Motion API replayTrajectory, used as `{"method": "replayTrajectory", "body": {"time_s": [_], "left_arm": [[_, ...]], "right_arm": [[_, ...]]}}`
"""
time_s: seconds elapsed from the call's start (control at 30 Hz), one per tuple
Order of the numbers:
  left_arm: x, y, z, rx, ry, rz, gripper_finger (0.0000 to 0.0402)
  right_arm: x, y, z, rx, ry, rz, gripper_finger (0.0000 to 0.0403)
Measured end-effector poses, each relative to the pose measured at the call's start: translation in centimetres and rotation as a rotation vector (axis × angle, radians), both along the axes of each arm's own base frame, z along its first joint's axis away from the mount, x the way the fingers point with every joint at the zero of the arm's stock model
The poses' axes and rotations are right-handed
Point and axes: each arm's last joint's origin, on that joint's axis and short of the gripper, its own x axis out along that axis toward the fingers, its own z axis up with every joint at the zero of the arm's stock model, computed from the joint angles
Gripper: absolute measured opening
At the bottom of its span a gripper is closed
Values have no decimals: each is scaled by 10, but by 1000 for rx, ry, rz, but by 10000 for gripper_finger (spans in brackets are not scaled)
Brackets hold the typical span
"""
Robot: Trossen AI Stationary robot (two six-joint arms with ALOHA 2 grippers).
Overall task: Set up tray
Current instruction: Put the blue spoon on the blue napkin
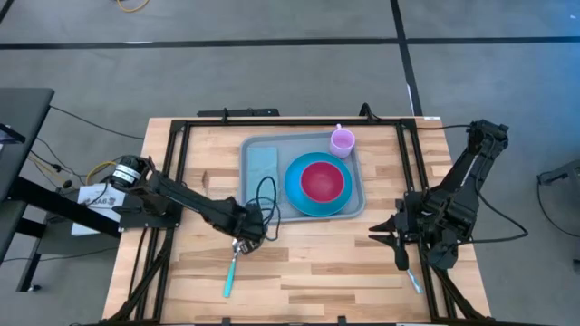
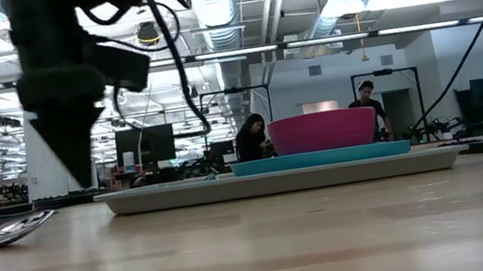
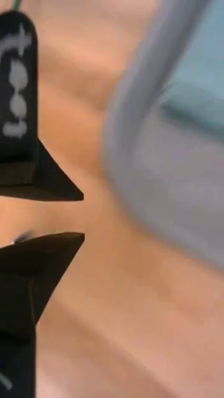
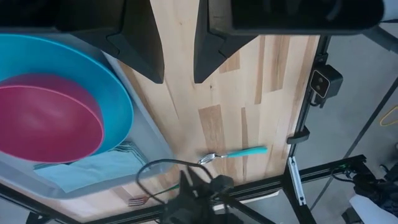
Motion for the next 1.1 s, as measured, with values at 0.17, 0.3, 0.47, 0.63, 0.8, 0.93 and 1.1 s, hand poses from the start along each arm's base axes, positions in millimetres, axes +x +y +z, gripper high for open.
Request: {"method": "replayTrajectory", "body": {"time_s": [0.17, 0.3, 0.47, 0.63, 0.8, 0.93, 1.1], "left_arm": [[-6, -17, 0, -147, 29, 185, 110], [-10, -27, 0, -171, 33, 249, 118], [-15, -39, 0, -182, 27, 295, 119], [-21, -52, 0, -194, 13, 316, 119], [-25, -67, -6, -199, 8, 365, 119], [-28, -78, -17, -194, 30, 379, 119], [-28, -83, -25, -184, 37, 405, 119]], "right_arm": [[0, 0, 0, 0, 0, 0, 82], [0, 0, 0, -5, 2, 2, 82], [0, -1, 0, -45, 4, 21, 82], [0, -6, 4, -80, -11, 25, 82], [4, -17, 10, -100, -25, -3, 82], [9, -23, 10, -124, -18, -31, 82], [16, -29, 10, -163, -8, -68, 82]]}}
